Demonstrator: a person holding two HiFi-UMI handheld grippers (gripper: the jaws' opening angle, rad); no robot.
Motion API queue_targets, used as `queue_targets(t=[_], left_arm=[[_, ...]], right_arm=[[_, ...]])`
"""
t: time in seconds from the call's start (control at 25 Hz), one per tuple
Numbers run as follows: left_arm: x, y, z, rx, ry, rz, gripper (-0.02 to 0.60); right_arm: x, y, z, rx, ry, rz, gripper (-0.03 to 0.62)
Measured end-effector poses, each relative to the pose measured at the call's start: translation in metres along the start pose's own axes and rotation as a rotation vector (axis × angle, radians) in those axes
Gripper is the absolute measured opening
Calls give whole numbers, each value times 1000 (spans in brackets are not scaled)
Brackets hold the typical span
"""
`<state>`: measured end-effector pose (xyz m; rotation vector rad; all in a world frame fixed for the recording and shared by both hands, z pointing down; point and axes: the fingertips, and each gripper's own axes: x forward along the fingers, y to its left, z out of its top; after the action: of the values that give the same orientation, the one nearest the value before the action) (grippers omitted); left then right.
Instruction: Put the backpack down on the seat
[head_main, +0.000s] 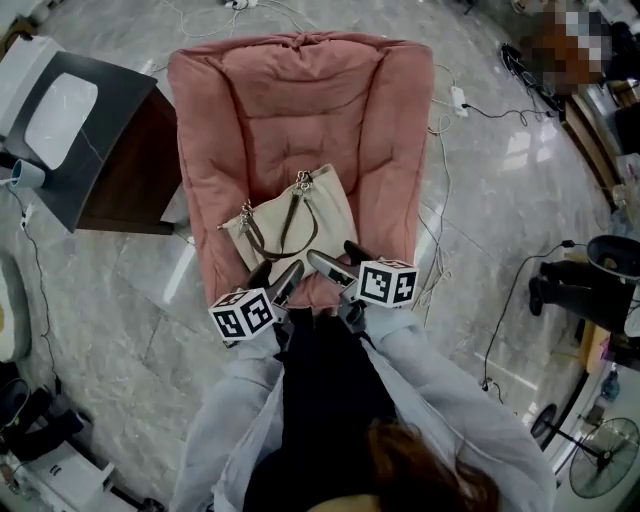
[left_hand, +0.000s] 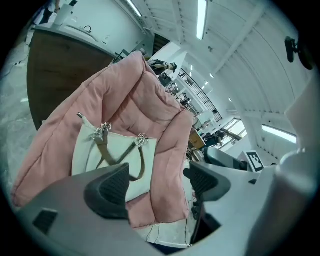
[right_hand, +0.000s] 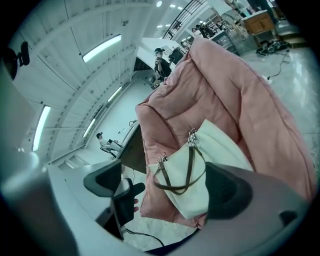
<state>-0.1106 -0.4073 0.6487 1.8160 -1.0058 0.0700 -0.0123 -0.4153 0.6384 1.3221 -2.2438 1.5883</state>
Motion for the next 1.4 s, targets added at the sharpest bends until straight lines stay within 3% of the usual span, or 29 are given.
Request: queue_targets(t=[0.24, 0.6, 0.72, 0.88, 1.04, 1.12, 1.16, 1.24, 1.36, 1.4], left_arm=[[-20, -43, -25, 41, -34, -32, 382], [-56, -83, -33, 133, -104, -30, 382], [-69, -94, -34, 169, -130, -29, 382], [-91, -108, -32, 223, -191, -12, 380], [-112, -123, -22, 282, -267, -45, 380], [-121, -129, -15, 298, -315, -50, 374], [-125, -131, -11, 313, -344, -36, 337], [-133, -134, -3, 356, -404, 5, 179], [-142, -135, 6, 381, -469, 40, 63], [-143, -135, 8, 377, -479, 46, 40]], right_arm=[[-36, 14, -4, -39, -33, 53, 525], [-88, 43, 1, -120, -94, 144, 525], [-108, 54, 2, -175, -122, 162, 524], [-134, 67, 1, -290, -174, 187, 477], [-154, 75, -6, -384, -202, 207, 392], [-166, 79, -4, -428, -234, 204, 319], [-172, 79, -2, -445, -253, 198, 271], [-184, 77, 2, -460, -295, 176, 165], [-194, 66, 9, -456, -338, 115, 21], [-196, 62, 10, -462, -344, 93, 9]])
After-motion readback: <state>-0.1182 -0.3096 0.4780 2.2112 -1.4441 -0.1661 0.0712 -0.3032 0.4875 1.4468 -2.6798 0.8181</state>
